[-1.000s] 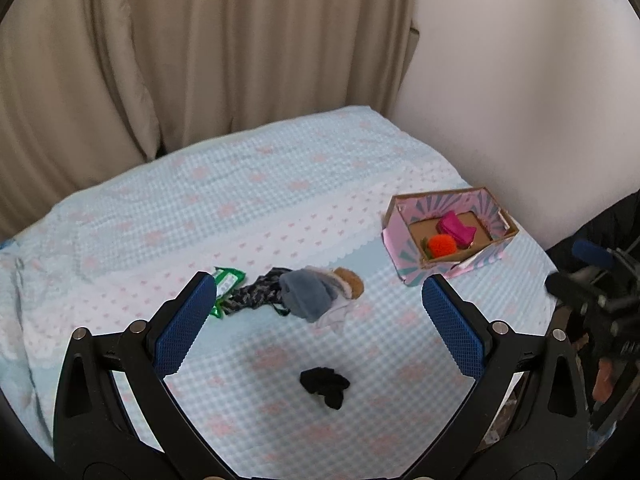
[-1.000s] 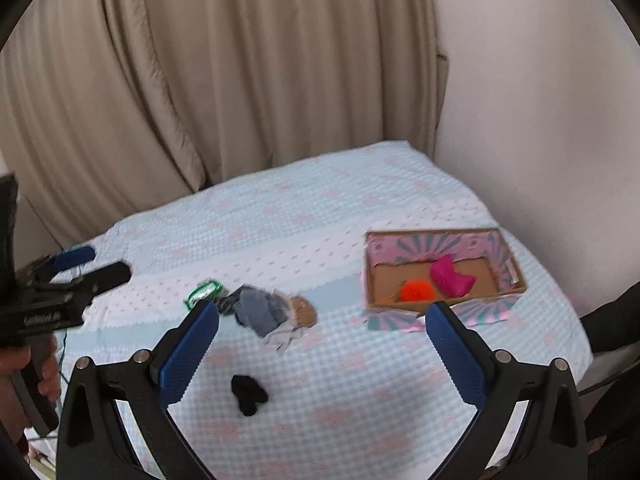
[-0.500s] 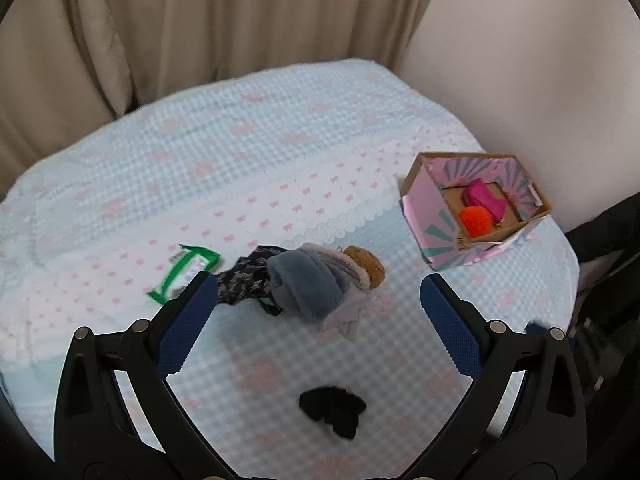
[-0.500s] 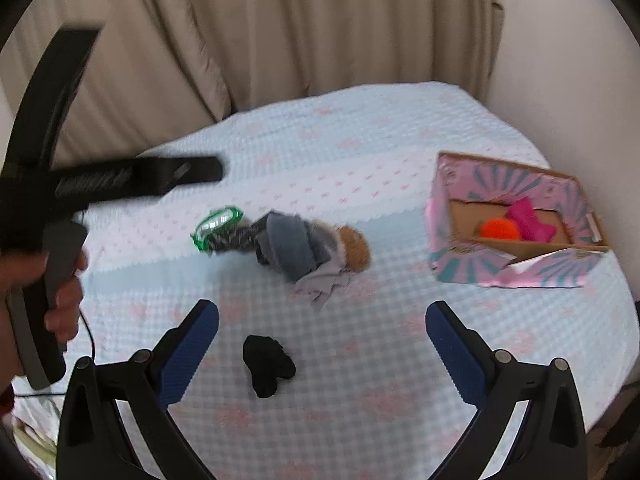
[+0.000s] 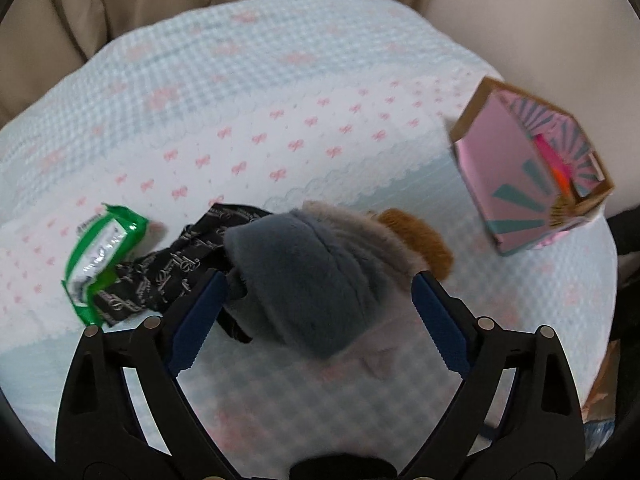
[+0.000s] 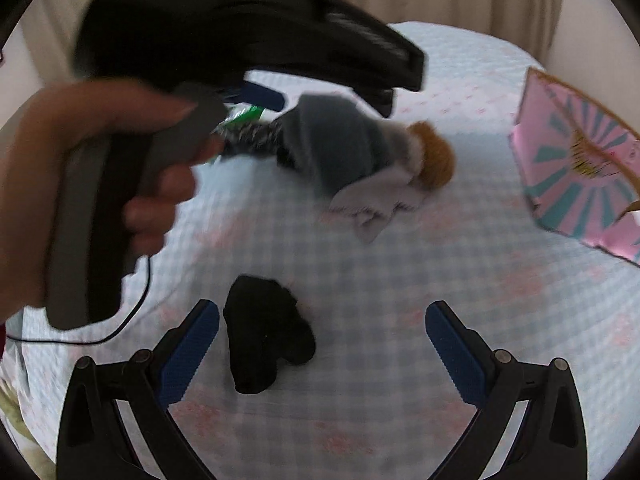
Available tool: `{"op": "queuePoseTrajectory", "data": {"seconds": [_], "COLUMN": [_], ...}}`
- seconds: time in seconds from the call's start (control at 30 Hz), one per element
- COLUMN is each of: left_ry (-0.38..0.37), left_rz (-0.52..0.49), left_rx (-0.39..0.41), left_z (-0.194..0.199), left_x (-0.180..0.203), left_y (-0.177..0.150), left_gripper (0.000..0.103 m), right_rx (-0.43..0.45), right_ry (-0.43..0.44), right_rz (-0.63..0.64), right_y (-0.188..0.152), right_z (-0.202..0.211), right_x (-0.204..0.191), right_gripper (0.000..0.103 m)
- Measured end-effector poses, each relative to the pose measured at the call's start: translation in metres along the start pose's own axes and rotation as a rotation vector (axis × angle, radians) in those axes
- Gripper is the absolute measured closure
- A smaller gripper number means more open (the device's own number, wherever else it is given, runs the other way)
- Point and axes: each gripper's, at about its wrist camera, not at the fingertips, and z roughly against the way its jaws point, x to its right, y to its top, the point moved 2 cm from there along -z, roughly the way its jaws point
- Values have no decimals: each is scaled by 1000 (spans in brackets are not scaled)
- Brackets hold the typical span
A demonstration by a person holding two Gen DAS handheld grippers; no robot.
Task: Organize soft objects
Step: 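Grasp the grey fuzzy sock with the left tool while the right tool grasps the black sock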
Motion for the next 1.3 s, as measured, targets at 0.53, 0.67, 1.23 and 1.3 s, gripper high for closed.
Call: {"op": "queuePoseTrajectory", "data": {"seconds": [0.53,0.67,1.23,1.3], "left_ry": [-5,-15,-35,-32], "left_rz": [-10,-11,40,39], "left_rx": [-15,-4,47,55], "left_z": [-33,-28,37,53], "left_x": [-14,-18,-13,-10], "left_y": [2,1,19,24], "left_gripper": [38,54,62,62], "right_rx": [-39,-46,-37,-28], "right_ry": [46,50,42,34], "right_rz": [210,245,221,207], "right_y": [-8,-8,9,12], "right_z": [-46,-45,2,15], "right_x": [-41,-46,-43,-38], "right_gripper": [51,70,81,81]}}
